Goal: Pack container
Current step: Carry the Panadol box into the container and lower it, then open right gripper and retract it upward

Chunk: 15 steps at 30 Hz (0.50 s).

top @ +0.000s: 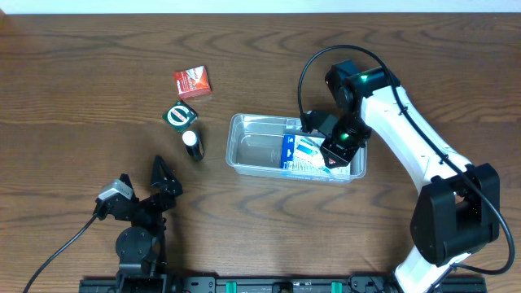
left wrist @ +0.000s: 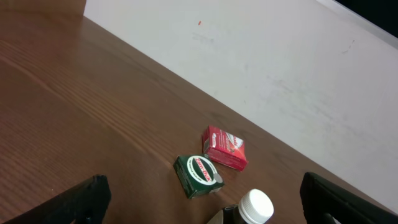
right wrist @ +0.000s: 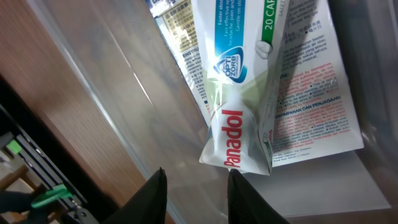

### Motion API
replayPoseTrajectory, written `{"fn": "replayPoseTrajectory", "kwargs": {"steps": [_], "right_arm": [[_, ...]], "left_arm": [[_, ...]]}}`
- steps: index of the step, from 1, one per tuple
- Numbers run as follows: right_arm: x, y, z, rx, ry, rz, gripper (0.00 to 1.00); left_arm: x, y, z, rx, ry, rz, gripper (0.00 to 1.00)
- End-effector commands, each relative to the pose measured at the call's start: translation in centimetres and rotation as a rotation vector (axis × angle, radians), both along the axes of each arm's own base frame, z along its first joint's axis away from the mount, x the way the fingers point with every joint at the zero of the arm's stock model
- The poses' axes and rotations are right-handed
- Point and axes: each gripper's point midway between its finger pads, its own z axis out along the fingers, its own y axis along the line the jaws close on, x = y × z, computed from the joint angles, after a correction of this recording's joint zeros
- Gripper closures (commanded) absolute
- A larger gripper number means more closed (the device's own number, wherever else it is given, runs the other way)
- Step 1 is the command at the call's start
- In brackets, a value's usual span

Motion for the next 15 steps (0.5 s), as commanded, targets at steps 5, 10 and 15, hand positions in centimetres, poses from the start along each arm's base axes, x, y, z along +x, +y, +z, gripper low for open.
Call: {"fn": "replayPoseTrajectory", "kwargs": {"steps": [5,10,15], "right_arm": [[-0.9,2.6,1.2,0.098,0.042,-0.073,0.6],[-0.2,5.4,5.7,0.253,-0.024,-0.078,0.01],[4.2,4.0,13.9,0.319,-0.321,-0.26,0.01]], "left_arm": [[-0.1,0.2,-1.7,0.013,0.05,0.008,0.02],[-0.1,0.2,-1.7,0.013,0.05,0.008,0.02],[-0.1,0.2,-1.7,0.013,0.05,0.008,0.02]]}}
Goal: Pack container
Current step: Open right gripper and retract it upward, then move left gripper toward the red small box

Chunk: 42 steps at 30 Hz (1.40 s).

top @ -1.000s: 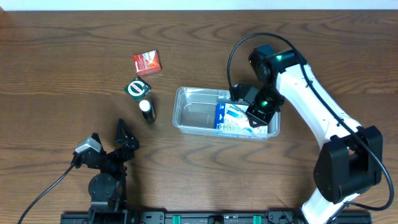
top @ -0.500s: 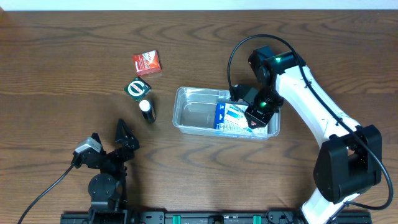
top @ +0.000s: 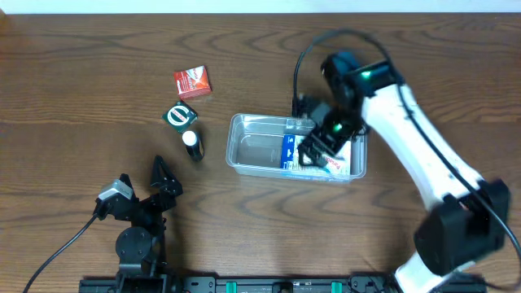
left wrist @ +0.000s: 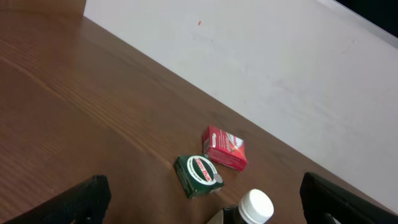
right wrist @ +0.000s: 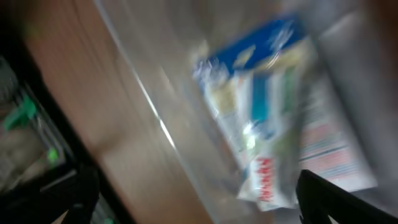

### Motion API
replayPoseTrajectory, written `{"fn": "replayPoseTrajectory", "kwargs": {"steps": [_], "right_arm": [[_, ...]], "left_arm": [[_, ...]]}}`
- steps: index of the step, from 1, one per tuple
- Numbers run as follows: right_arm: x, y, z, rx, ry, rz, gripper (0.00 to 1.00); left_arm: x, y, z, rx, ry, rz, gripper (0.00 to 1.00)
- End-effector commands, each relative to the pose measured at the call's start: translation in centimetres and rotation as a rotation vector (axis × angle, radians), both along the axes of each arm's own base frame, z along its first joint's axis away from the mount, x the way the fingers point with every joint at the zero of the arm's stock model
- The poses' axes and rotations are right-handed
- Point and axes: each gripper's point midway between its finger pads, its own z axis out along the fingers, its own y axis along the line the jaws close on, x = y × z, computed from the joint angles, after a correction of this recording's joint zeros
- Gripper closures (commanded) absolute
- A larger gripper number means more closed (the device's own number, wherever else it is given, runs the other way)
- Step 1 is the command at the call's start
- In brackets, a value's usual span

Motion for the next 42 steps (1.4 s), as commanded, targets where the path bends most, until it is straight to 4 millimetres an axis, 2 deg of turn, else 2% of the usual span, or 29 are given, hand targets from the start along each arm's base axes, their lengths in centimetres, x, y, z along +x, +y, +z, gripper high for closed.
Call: {"fn": "replayPoseTrajectory", "kwargs": {"steps": [1,3,5,8,11,13,17,24,26,28,30,35,38,42], "right_arm": [[2.8,-1.7,8.1,0.077,-0.217,-0.217,0.01],[5.3,-5.5,11.2,0.04,-0.352,-0.434,0.01],[7.0,-9.6,13.5,0.008,-0.458,-0.63,0.01],[7.7,-14.5,15.7,-0.035,-0.557,-0.787,0.01],[7.5,-17.4,16.4,-0.05,-0.576,-0.863,0.01],[7.5,-18.6,16.4,-0.06,-0.576,-0.892,0.01],[7.4,-19.6,16.2,-0.072,-0.566,-0.916,0.01],[7.4,-19.6,16.2,-0.072,-0.566,-0.916,0.01],[7.4,-19.6,16.2,-0.072,-0.566,-0.916,0.01],[7.4,-19.6,16.2,-0.072,-0.566,-0.916,0.01],[7.4,-19.6,16.2,-0.072,-0.566,-0.916,0.01],[7.4,-19.6,16.2,-0.072,-0.566,-0.916,0.01],[7.4,-19.6,16.2,-0.072,-0.566,-0.916,0.01],[7.4,-19.6,16.1,-0.072,-0.565,-0.916,0.01]], "left_arm": [[-0.1,0.2,-1.7,0.013,0.051,0.009,0.02],[-0.1,0.2,-1.7,0.013,0.051,0.009,0.02],[-0.1,0.2,-1.7,0.013,0.051,0.009,0.02],[-0.1,0.2,-1.7,0.013,0.051,0.009,0.02],[-0.1,0.2,-1.7,0.013,0.051,0.009,0.02],[-0.1,0.2,-1.7,0.013,0.05,0.009,0.02],[-0.1,0.2,-1.7,0.012,0.05,0.009,0.02],[-0.1,0.2,-1.6,-0.003,0.041,0.012,0.02],[0.1,-0.6,-1.3,-0.049,0.024,-0.035,0.02],[0.3,-2.3,-0.2,-0.017,0.01,-0.139,0.02],[0.0,-4.5,2.3,0.074,-0.02,-0.272,0.02],[-0.2,-4.6,6.1,0.155,0.083,-0.292,0.02],[1.3,-4.7,7.9,0.203,0.216,-0.314,0.02],[5.2,-5.0,9.3,0.187,0.424,-0.345,0.02]]}}
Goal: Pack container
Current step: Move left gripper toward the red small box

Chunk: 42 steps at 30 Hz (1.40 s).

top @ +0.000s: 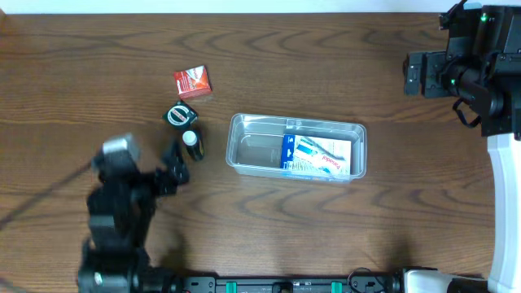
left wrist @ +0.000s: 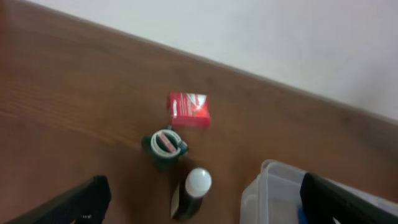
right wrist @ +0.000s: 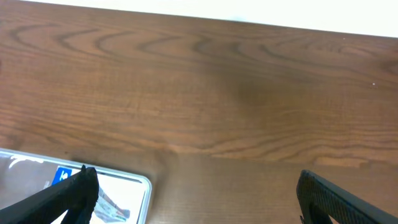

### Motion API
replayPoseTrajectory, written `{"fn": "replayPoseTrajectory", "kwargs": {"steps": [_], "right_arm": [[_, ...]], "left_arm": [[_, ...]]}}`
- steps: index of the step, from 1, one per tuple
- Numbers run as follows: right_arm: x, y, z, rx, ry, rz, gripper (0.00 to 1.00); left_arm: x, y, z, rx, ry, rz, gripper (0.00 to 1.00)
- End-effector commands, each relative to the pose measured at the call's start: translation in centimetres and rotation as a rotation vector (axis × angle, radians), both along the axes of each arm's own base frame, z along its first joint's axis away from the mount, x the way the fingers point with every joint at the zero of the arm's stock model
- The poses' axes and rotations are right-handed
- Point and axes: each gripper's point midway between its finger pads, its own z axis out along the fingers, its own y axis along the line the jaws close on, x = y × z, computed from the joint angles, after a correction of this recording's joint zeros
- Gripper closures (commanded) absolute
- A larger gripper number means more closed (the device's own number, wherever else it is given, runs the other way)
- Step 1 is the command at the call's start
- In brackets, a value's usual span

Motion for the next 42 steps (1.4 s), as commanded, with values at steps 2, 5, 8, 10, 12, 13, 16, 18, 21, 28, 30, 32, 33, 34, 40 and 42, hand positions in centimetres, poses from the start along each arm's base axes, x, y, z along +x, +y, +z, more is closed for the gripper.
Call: {"fn": "replayPoseTrajectory", "kwargs": {"steps": [2,5,8,10,12,13,16,18,21,28,30,32,33,34,40,42], "right_arm": [[0.0,-0.4,-0.1,0.005,0.004,-0.025,0.01],[0.0,-0.4,-0.1,0.005,0.004,-0.025,0.01],[0.0,-0.4,-0.1,0.005,0.004,-0.026,0.01],[-0.1,-0.4,-0.1,0.005,0.005,-0.025,0.01],[-0.1,-0.4,-0.1,0.005,0.006,-0.025,0.01],[-0.1,-0.4,-0.1,0.005,0.006,-0.025,0.01],[-0.1,-0.4,-0.1,0.005,0.006,-0.025,0.01],[-0.1,-0.4,-0.1,0.005,0.006,-0.025,0.01],[-0.1,-0.4,-0.1,0.005,0.006,-0.025,0.01],[-0.1,-0.4,-0.1,0.005,0.006,-0.025,0.01],[-0.1,-0.4,-0.1,0.005,0.006,-0.025,0.01],[-0.1,-0.4,-0.1,0.005,0.006,-0.025,0.01],[-0.1,-0.4,-0.1,0.005,0.006,-0.025,0.01],[-0.1,-0.4,-0.2,0.005,0.006,-0.025,0.01],[-0.1,-0.4,-0.1,0.005,0.006,-0.025,0.01],[-0.1,-0.4,-0.1,0.005,0.006,-0.025,0.01]], "left_arm": [[5.2,-0.9,1.5,0.042,0.2,-0.064,0.02],[9.3,-1.2,1.8,0.04,0.326,-0.072,0.02],[13.4,-1.3,1.6,0.04,0.389,-0.073,0.02],[15.9,-1.4,1.3,0.04,0.396,-0.073,0.02],[18.3,-1.6,0.5,0.029,0.38,-0.072,0.02],[19.0,-1.8,-0.2,0.019,0.384,-0.079,0.02],[20.5,-2.0,-2.9,0.008,0.423,-0.08,0.02],[21.1,-2.1,-4.7,0.008,0.456,-0.08,0.02],[21.8,-2.0,-6.4,0.009,0.479,-0.079,0.02],[23.0,-2.1,-6.1,0.012,0.43,-0.081,0.02],[23.3,-2.1,-5.8,0.033,0.413,-0.095,0.02],[23.8,-2.2,-5.4,0.08,0.383,-0.127,0.02],[24.0,-2.2,-5.1,0.113,0.364,-0.148,0.02],[24.4,-2.3,-4.8,0.155,0.341,-0.174,0.02],[25.5,-2.3,-3.8,0.481,0.248,-0.35,0.02],[25.7,-1.9,-3.9,0.565,0.245,-0.371,0.02]]}}
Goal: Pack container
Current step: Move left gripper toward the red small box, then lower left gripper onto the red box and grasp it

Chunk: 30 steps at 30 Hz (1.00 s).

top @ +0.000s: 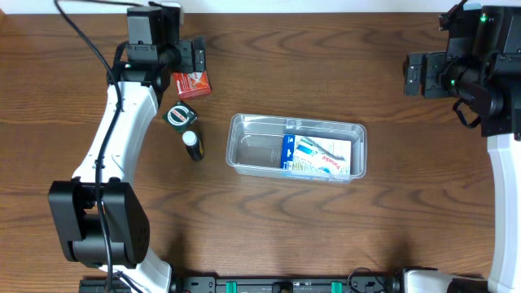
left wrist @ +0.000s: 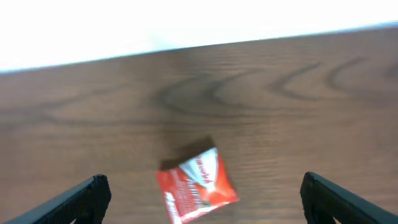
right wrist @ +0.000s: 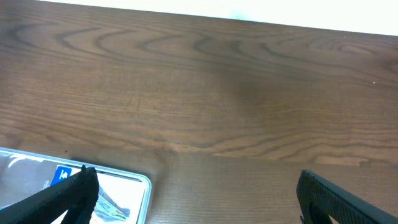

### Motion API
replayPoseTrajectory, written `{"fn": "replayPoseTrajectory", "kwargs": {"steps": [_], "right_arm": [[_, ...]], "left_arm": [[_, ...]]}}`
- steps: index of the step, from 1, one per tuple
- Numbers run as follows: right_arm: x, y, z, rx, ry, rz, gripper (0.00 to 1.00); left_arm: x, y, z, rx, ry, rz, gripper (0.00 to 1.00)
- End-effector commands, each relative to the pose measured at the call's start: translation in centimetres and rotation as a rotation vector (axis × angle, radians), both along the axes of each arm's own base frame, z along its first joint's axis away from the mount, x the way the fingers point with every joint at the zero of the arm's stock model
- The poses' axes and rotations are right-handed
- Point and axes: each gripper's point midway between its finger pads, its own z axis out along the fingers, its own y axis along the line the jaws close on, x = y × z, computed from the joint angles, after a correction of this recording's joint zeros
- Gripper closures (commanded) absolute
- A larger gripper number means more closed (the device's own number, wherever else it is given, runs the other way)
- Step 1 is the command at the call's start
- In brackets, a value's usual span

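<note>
A clear plastic container (top: 244,122) lies mid-table with a blue and white Panadol box (top: 316,155) in its right half. To its left lie a red packet (top: 191,83), a green round tin (top: 180,115) and a small dark bottle with a white cap (top: 192,144). My left gripper (top: 189,61) hangs open above the red packet (left wrist: 198,185), its fingers wide apart either side in the left wrist view (left wrist: 204,180). My right gripper (top: 413,73) is open and empty at the far right, high over bare wood (right wrist: 198,176).
The table's far edge meets a white wall just behind the red packet. Only a corner of the container (right wrist: 140,182) shows in the right wrist view. The left arm reaches along the table's left side, past the tin and bottle.
My left arm has gone from the near left of the table to the far left, and its open gripper now hangs over the red packet. The right arm has not moved.
My right gripper was down in the container at the Panadol box, its fingers close together. Then it was open above the box lying there. Later it stood at the far right while the left arm had risen. The left gripper is now over the red packet.
</note>
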Motion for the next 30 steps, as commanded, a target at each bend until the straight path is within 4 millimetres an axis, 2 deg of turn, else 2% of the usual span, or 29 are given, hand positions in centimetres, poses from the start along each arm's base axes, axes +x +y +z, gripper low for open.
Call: {"fn": "replayPoseTrajectory", "kwargs": {"steps": [1,4,7,13,18,23,30], "right_arm": [[0.0,-0.4,0.0,0.006,0.001,-0.024,0.01],[0.0,-0.4,-0.1,0.006,0.002,-0.024,0.01],[0.0,-0.4,-0.1,0.007,0.002,-0.024,0.01],[0.0,-0.4,0.0,0.006,0.001,-0.024,0.01],[0.0,-0.4,0.0,0.006,0.001,-0.024,0.01],[0.0,-0.4,0.0,0.006,0.001,-0.024,0.01],[0.0,-0.4,0.0,0.006,0.001,-0.024,0.01]], "left_arm": [[0.6,0.8,0.6,0.231,-0.044,-0.132,0.02],[0.8,1.3,-0.2,0.278,-0.031,-0.144,0.02],[1.1,1.5,-1.9,0.334,0.0,-0.196,0.02],[1.3,1.4,-7.9,0.42,0.11,-0.308,0.02],[1.3,1.8,-11.1,0.467,0.172,-0.35,0.02],[1.2,2.3,-12.8,0.546,0.204,-0.412,0.02],[1.1,2.3,-15.4,0.549,0.244,-0.437,0.02]]}}
